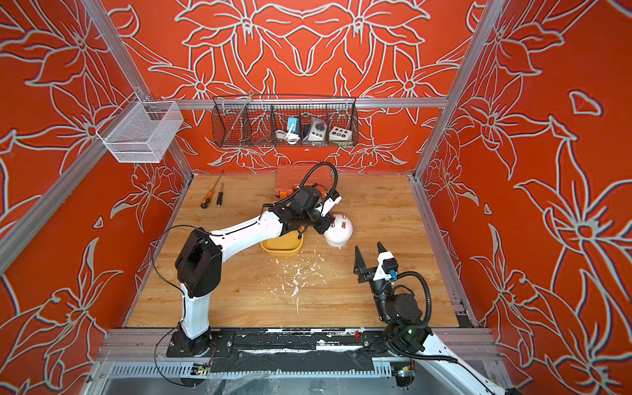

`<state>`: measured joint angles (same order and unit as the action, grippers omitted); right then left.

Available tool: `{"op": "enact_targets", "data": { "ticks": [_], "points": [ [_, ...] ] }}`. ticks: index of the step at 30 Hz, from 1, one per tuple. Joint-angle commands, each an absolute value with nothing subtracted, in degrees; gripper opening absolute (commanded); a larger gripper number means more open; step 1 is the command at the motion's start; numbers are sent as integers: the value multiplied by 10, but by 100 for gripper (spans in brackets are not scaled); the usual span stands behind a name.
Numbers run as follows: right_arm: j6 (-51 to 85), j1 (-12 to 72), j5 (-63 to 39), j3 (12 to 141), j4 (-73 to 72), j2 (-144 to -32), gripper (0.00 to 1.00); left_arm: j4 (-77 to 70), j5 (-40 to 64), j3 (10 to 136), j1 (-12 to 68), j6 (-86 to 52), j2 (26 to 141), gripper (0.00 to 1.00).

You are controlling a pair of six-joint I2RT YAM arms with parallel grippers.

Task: Cover the protruding screws with screw protection sleeves
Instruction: Attach the screw protection sleeve to the screw.

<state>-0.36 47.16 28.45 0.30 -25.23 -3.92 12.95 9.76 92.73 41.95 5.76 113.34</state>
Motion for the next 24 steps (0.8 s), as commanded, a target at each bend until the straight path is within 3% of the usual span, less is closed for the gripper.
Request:
{"op": "enact_targets", "data": {
  "ticks": [1,24],
  "points": [
    [2,468,287,1,-251,-32,73,147,103,928,420,60,1128,0],
    [2,468,288,2,-250,-29,72,230,104,955,421,116,1149,0]
  ]
}}
